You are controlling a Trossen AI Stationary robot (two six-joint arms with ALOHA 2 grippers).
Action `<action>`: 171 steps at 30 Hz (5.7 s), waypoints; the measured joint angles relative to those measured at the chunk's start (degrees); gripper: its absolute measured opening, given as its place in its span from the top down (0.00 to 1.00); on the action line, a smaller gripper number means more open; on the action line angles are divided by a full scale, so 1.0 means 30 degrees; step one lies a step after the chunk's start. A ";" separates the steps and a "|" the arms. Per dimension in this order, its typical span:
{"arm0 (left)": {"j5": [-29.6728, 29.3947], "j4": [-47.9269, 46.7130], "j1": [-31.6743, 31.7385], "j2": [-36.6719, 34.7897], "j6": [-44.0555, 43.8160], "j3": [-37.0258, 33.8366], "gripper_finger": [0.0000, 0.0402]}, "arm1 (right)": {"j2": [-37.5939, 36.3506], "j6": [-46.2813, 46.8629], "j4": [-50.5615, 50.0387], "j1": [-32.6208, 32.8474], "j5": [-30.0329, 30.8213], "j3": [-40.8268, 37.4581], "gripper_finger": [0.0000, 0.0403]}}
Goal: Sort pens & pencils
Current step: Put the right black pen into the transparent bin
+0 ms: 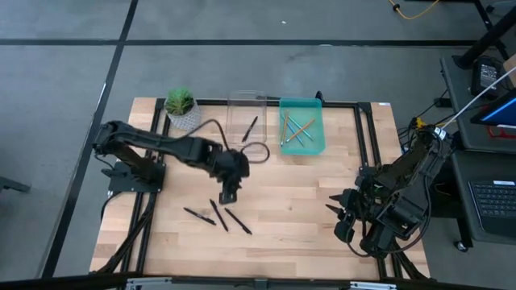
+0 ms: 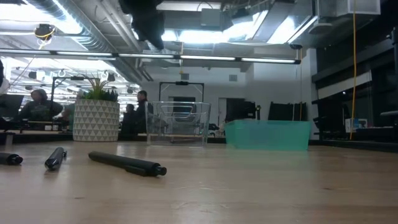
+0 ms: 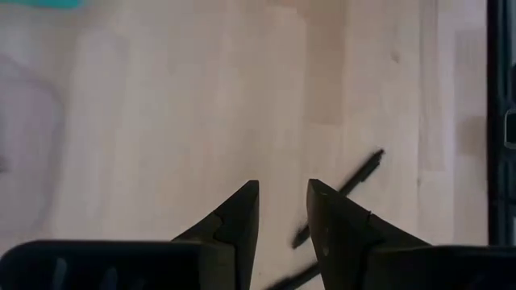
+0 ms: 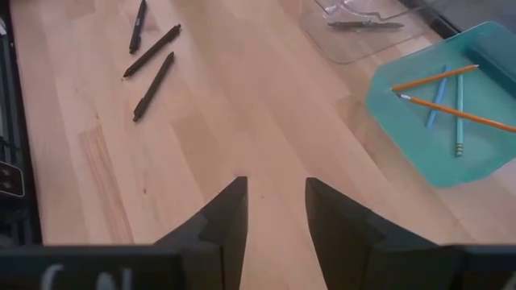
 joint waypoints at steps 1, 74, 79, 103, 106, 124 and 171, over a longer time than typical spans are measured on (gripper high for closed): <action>-0.0010 0.0321 -0.0267 0.0014 -0.0004 -0.0338 0.75 | 0.0000 -0.0007 0.0010 -0.0003 0.0099 0.0000 0.68; -0.2464 1.0225 -0.5650 0.6339 -0.0017 -0.6077 0.93 | 0.0000 -0.0080 0.0081 -0.0025 0.0176 0.0000 0.68; -0.2400 1.0185 -0.5614 0.6399 -0.0584 -0.6077 0.96 | 0.0000 -0.0087 0.0076 -0.0025 0.0176 0.0000 0.68; -0.5732 0.6705 -0.0413 -0.1756 0.3015 -0.3702 0.96 | 0.0015 -0.0087 0.0098 -0.0025 0.0176 0.0000 0.68; -0.6136 0.7134 0.1973 -0.2309 0.2916 -0.3681 0.96 | 0.0012 -0.0087 0.0098 -0.0025 0.0183 -0.0003 0.68; -0.3297 1.0115 1.0675 0.1569 -0.0985 -0.3688 0.96 | 0.0010 -0.0160 -0.0004 -0.0025 0.0683 -0.0002 0.68; 0.3168 1.0448 0.7632 -0.3302 -0.1293 -0.3651 0.73 | 0.0051 -0.0066 0.0101 -0.0025 -0.0517 -0.0001 0.68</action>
